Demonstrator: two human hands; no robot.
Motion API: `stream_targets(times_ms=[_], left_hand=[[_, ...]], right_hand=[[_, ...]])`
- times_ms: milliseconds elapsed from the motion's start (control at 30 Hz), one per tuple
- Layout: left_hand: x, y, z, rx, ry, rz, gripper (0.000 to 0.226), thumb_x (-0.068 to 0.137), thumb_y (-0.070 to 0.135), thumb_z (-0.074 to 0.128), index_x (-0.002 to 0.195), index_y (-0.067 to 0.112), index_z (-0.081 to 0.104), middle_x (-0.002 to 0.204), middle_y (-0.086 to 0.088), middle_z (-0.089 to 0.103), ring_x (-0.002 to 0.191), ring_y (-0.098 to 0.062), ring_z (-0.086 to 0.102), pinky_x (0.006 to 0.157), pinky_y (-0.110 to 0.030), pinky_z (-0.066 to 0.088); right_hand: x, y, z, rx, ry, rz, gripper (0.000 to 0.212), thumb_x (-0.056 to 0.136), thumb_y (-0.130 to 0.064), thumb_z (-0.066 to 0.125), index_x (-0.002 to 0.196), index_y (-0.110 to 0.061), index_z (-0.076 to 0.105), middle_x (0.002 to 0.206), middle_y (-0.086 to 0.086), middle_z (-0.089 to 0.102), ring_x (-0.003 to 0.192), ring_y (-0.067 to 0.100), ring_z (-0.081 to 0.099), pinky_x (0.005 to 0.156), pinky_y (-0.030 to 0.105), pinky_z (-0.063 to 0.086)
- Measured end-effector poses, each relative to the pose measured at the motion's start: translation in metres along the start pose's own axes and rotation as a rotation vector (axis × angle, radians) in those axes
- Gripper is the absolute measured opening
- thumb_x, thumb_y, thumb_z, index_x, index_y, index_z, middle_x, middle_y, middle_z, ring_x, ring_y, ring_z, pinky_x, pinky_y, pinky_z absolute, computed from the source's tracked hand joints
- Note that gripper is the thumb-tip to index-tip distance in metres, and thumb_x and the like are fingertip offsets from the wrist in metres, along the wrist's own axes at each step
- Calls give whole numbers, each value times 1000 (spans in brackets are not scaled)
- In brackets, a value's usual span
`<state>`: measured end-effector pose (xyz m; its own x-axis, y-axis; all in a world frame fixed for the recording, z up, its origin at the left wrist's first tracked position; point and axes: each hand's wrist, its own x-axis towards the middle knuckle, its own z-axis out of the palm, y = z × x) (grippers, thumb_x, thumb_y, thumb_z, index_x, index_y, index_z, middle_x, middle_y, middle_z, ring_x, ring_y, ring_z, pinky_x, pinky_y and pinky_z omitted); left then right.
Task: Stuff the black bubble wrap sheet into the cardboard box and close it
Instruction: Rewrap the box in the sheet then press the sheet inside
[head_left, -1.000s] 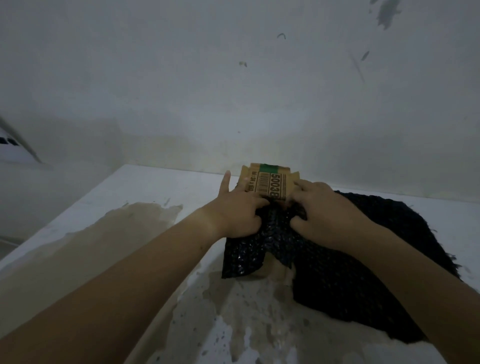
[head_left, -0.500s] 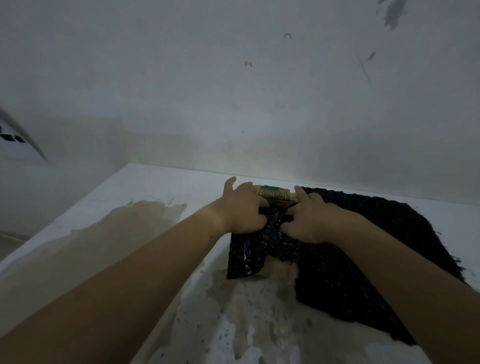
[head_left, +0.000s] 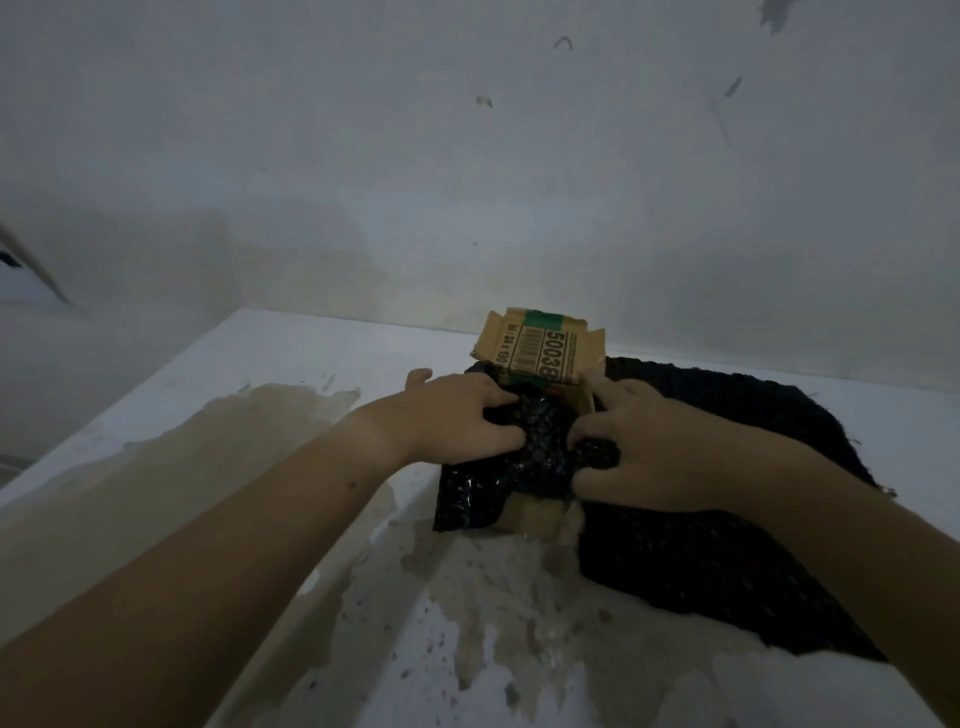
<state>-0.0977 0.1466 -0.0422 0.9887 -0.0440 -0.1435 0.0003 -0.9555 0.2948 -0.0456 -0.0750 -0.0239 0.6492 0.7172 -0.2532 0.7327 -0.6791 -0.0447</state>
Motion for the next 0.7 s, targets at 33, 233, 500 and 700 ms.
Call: stream_targets(times_ms=[33, 233, 500, 700], left_hand=[[0, 1, -1, 17, -15, -13, 79, 73, 69, 36, 147, 40, 40, 148, 12, 39, 134, -15, 37, 114, -45, 11], [-1, 5, -2, 60, -41, -20, 71, 84, 65, 38, 149, 37, 36, 153, 8, 35, 136, -17, 36, 110, -42, 13], [-2, 6, 7, 61, -50, -34, 66, 92, 60, 33, 154, 35, 26, 158, 10, 23, 142, -18, 27, 109, -41, 15], [1, 7, -1, 14, -68, -37, 65, 89, 59, 40, 149, 37, 36, 149, 4, 41, 131, -22, 43, 100, -38, 33]], right_hand=[[3, -2, 2, -19, -39, 9, 66, 76, -73, 49, 132, -38, 49, 161, -1, -15, 146, 23, -1, 113, 47, 27], [21, -15, 2, -120, -73, 46, 79, 68, -70, 65, 132, -25, 55, 161, 6, -21, 146, 31, 3, 107, 45, 33], [-1, -24, 4, -215, 347, -123, 35, 73, -57, 67, 96, -32, 63, 155, 1, 27, 134, 26, 27, 102, 43, 37], [0, -21, 5, -152, 143, -42, 54, 78, -61, 61, 126, -35, 61, 163, 8, -5, 147, 27, 2, 114, 46, 20]])
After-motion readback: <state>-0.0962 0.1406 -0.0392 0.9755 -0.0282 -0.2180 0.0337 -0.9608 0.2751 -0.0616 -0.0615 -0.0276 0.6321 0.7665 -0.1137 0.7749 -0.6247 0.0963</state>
